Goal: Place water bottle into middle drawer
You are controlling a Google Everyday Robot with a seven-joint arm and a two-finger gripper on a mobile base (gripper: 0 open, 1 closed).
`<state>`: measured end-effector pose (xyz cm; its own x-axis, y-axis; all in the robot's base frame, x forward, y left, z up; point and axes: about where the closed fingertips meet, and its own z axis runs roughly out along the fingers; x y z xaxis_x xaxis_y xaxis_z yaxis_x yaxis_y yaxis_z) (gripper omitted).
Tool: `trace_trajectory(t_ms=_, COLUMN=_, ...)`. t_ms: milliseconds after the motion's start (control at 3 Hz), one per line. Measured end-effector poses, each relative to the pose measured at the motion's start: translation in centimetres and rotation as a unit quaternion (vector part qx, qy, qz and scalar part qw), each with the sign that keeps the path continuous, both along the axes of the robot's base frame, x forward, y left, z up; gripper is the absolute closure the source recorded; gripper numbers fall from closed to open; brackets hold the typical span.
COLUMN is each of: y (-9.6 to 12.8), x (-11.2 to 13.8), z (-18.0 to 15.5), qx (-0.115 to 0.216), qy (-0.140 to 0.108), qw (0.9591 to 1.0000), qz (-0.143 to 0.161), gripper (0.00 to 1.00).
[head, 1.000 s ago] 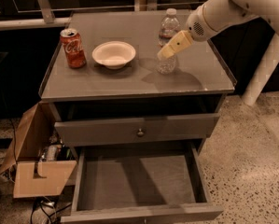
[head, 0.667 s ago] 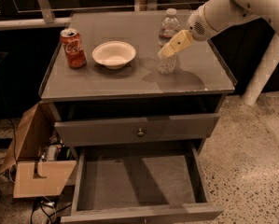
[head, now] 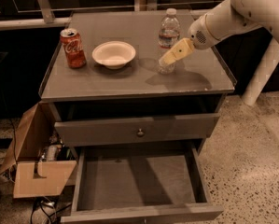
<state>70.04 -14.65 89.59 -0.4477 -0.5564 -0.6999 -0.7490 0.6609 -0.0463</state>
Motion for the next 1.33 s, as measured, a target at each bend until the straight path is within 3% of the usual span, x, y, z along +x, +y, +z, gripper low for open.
trace_trajectory(t_ms=333, y=1.0, x=0.2, z=0.5, qx=0.023, qy=0.003, qw=0.9996, qz=0.012, gripper=0.0)
trace_trajectory(t_ms=1000, y=5.8, x=0.4, z=1.7, qx=0.049, qy=0.002, qw=0.9974, qz=0.053, gripper=0.0)
trace_trajectory(t_ms=1333, y=6.0, x=0.4, z=1.7, qx=0.049, qy=0.003, qw=0.9973, qz=0.054, gripper=0.16)
